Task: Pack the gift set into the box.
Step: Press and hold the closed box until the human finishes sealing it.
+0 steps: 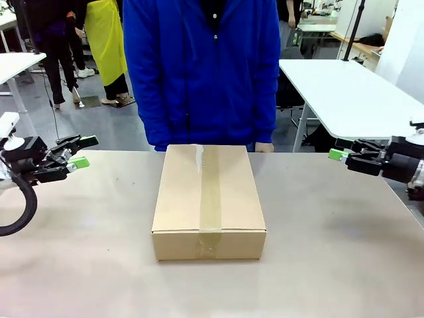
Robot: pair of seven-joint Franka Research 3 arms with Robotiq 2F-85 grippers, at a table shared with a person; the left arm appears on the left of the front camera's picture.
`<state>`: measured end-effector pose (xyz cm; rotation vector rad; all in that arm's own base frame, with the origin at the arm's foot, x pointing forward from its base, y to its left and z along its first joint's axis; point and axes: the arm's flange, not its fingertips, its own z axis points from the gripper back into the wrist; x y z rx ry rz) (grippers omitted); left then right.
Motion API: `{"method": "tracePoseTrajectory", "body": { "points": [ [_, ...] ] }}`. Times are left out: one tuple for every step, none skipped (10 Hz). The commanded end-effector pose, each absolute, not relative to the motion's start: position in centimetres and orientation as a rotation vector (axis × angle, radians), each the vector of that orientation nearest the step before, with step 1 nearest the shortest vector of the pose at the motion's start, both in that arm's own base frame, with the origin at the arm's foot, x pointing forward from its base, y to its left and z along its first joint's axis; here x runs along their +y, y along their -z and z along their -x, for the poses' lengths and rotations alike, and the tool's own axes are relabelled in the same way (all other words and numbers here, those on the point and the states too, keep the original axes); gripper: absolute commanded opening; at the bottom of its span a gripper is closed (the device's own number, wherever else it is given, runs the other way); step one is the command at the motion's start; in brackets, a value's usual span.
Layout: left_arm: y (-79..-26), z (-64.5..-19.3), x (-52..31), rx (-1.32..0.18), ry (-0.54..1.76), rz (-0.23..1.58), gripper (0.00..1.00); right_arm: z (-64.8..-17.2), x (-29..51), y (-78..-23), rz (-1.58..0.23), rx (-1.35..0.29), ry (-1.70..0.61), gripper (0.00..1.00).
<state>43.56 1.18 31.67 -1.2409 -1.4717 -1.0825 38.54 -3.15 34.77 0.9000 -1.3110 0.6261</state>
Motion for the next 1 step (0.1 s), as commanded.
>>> {"method": "tracePoseTrajectory", "body": {
  "points": [
    [-31.9, -43.32, 1.44, -1.471, 1.098, 1.23, 1.0, -38.66, -3.55, -35.26, -0.907, -1.318, -0.626, 1.0]
  ]
}}
